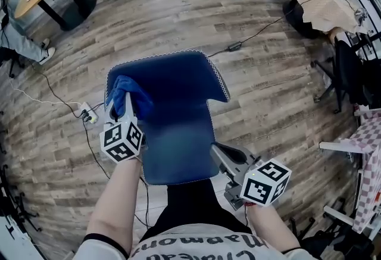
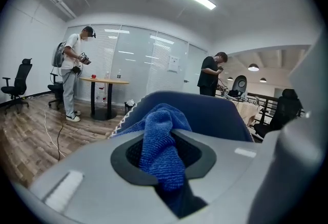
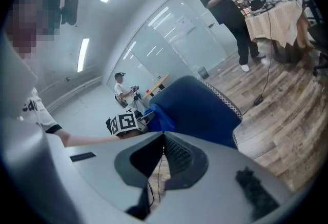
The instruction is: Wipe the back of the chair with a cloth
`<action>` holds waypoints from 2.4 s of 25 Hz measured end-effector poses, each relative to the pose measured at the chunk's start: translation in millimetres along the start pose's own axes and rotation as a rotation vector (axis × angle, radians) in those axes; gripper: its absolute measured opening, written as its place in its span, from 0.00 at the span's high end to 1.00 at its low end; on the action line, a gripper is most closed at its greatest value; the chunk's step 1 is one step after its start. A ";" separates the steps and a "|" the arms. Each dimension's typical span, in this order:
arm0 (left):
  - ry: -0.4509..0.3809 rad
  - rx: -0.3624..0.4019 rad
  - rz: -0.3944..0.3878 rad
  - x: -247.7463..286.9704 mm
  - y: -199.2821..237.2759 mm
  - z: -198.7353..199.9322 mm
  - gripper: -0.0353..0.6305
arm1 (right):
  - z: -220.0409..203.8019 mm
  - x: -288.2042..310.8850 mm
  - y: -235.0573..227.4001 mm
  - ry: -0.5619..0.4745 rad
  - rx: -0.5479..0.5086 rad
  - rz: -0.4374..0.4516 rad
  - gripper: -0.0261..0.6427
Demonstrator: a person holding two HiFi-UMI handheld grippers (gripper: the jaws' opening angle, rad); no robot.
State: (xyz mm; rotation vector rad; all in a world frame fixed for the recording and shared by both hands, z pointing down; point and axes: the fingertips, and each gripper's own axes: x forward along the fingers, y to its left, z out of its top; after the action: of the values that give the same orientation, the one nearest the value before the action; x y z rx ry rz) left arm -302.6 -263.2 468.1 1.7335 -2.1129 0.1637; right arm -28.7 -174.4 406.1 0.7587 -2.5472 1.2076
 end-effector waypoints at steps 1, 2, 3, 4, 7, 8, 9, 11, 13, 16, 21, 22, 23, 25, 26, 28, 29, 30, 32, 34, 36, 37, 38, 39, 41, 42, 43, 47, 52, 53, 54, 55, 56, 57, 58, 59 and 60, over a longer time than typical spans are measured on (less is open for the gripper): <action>0.005 -0.003 -0.007 4.2 -4.4 -2.3 0.82 | 0.0 -2.0 -2.9 -0.004 0.002 -0.009 0.94; 0.009 -0.006 -0.012 7.8 -8.4 -4.5 0.82 | 0.7 -4.0 -5.2 -0.010 0.008 -0.014 0.94; 0.012 -0.010 -0.014 10.8 -11.7 -7.0 0.82 | 1.6 -6.2 -7.4 -0.016 0.015 -0.018 0.94; 0.014 -0.018 -0.013 13.0 -14.3 -9.4 0.82 | 2.1 -8.8 -10.1 -0.022 0.021 -0.025 0.94; 0.015 -0.056 -0.012 17.2 -24.4 -14.0 0.83 | 1.0 -20.2 -22.0 -0.036 0.040 -0.051 0.94; 0.016 -0.060 -0.016 18.5 -29.9 -15.0 0.83 | 1.2 -24.7 -25.8 -0.042 0.045 -0.058 0.94; 0.019 -0.059 -0.023 19.8 -36.4 -16.2 0.83 | 1.7 -28.8 -29.1 -0.048 0.050 -0.065 0.94; 0.027 -0.041 -0.051 22.6 -52.2 -19.0 0.83 | 2.5 -34.3 -34.4 -0.058 0.058 -0.075 0.94; 0.041 0.001 -0.102 26.1 -74.1 -22.3 0.83 | 2.7 -36.6 -37.4 -0.065 0.066 -0.079 0.94; 0.074 0.036 -0.177 32.0 -108.3 -28.1 0.82 | 3.4 -39.3 -39.1 -0.073 0.070 -0.080 0.94; 0.116 0.052 -0.301 38.2 -160.2 -40.6 0.83 | 3.4 -49.5 -44.0 -0.093 0.080 -0.098 0.94; 0.124 0.060 -0.332 38.7 -171.3 -42.8 0.83 | 3.1 -52.5 -45.5 -0.097 0.083 -0.104 0.94; 0.130 0.066 -0.362 39.1 -182.4 -44.1 0.83 | 3.5 -55.7 -46.8 -0.103 0.085 -0.110 0.94; 0.138 0.069 -0.412 40.5 -201.8 -44.8 0.83 | 5.2 -61.7 -49.6 -0.116 0.090 -0.121 0.94; 0.144 0.065 -0.426 41.9 -209.2 -45.1 0.83 | 5.7 -64.3 -50.9 -0.123 0.093 -0.127 0.94; 0.157 0.057 -0.442 44.9 -220.0 -46.4 0.83 | 6.0 -68.9 -52.5 -0.133 0.097 -0.139 0.94; 0.163 0.059 -0.451 45.9 -224.5 -47.3 0.83 | 6.2 -70.8 -52.6 -0.136 0.097 -0.142 0.94; 0.169 0.068 -0.463 46.3 -229.2 -48.5 0.83 | 6.3 -72.5 -52.7 -0.138 0.099 -0.146 0.94; 0.178 0.098 -0.498 45.1 -240.1 -52.4 0.83 | 5.1 -76.4 -54.1 -0.141 0.103 -0.153 0.94; 0.187 0.114 -0.535 42.7 -251.1 -57.2 0.83 | 2.5 -79.9 -56.1 -0.142 0.108 -0.161 0.94; 0.192 0.098 -0.557 41.8 -256.6 -59.4 0.82 | 0.5 -81.1 -57.4 -0.143 0.112 -0.164 0.94; 0.193 0.085 -0.568 41.3 -258.1 -59.3 0.82 | 0.1 -80.9 -57.6 -0.143 0.113 -0.164 0.94; 0.193 0.077 -0.583 40.1 -259.5 -58.9 0.82 | -0.3 -80.5 -57.5 -0.141 0.112 -0.163 0.94; 0.190 0.073 -0.599 38.0 -260.2 -58.4 0.83 | -0.6 -79.8 -57.0 -0.139 0.112 -0.161 0.94; 0.170 0.070 -0.602 32.6 -254.1 -57.1 0.83 | -1.7 -76.3 -54.4 -0.134 0.111 -0.154 0.94; 0.156 0.072 -0.584 30.4 -246.2 -56.8 0.83 | -2.0 -73.5 -52.4 -0.130 0.109 -0.147 0.94; 0.144 0.081 -0.557 28.8 -235.9 -57.2 0.83 | -2.1 -70.2 -50.2 -0.125 0.106 -0.140 0.94; 0.150 0.153 -0.462 26.4 -185.5 -68.4 0.83 | -3.2 -56.2 -44.2 -0.095 0.090 -0.117 0.94; 0.172 0.131 -0.332 19.0 -108.3 -80.0 0.83 | -12.0 -28.2 -31.9 -0.047 0.088 -0.077 0.94; 0.176 0.123 -0.300 16.1 -91.7 -82.0 0.83 | -14.1 -20.9 -27.5 -0.034 0.084 -0.064 0.94; 0.179 0.115 -0.268 12.9 -75.4 -83.7 0.83 | -15.9 -13.7 -23.1 -0.022 0.078 -0.052 0.94; 0.181 0.106 -0.235 9.5 -59.5 -85.1 0.83 | -17.2 -6.9 -19.0 -0.011 0.074 -0.042 0.94; 0.183 0.093 -0.203 6.0 -43.9 -86.1 0.83 | -18.2 -0.7 -15.0 -0.003 0.071 -0.032 0.94; 0.181 0.074 -0.169 2.7 -28.5 -86.4 0.83 | -19.2 4.8 -11.1 0.005 0.070 -0.024 0.94; 0.174 0.049 -0.135 -0.6 -13.5 -85.3 0.83 | -20.6 9.5 -7.6 0.012 0.069 -0.017 0.94; 0.161 0.022 -0.105 -3.7 0.5 -82.7 0.83 | -22.3 13.4 -4.6 0.020 0.068 -0.012 0.94; 0.143 -0.002 -0.078 -6.7 12.8 -78.7 0.83 | -23.9 16.6 -2.0 0.027 0.066 -0.008 0.94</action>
State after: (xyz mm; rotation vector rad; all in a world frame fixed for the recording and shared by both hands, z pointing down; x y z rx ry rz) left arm -295.8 -227.7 539.4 1.7452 -1.9405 0.2552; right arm -42.1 -163.0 429.4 0.7606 -2.4916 1.2958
